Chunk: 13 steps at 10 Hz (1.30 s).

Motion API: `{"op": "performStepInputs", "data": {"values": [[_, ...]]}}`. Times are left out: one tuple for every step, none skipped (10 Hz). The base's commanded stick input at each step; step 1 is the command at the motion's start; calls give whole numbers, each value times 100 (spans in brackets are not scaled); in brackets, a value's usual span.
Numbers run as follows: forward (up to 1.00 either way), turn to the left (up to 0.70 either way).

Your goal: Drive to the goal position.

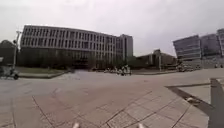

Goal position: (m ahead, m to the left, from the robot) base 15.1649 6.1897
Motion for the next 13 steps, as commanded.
{"op": "performStepInputs", "data": {"values": [[50,15],[50,20],[50,23],[50,7],[50,0],[50,0],[50,0],[50,0],[50,0],[50,0],[50,0],[50,0],[50,0]]}}
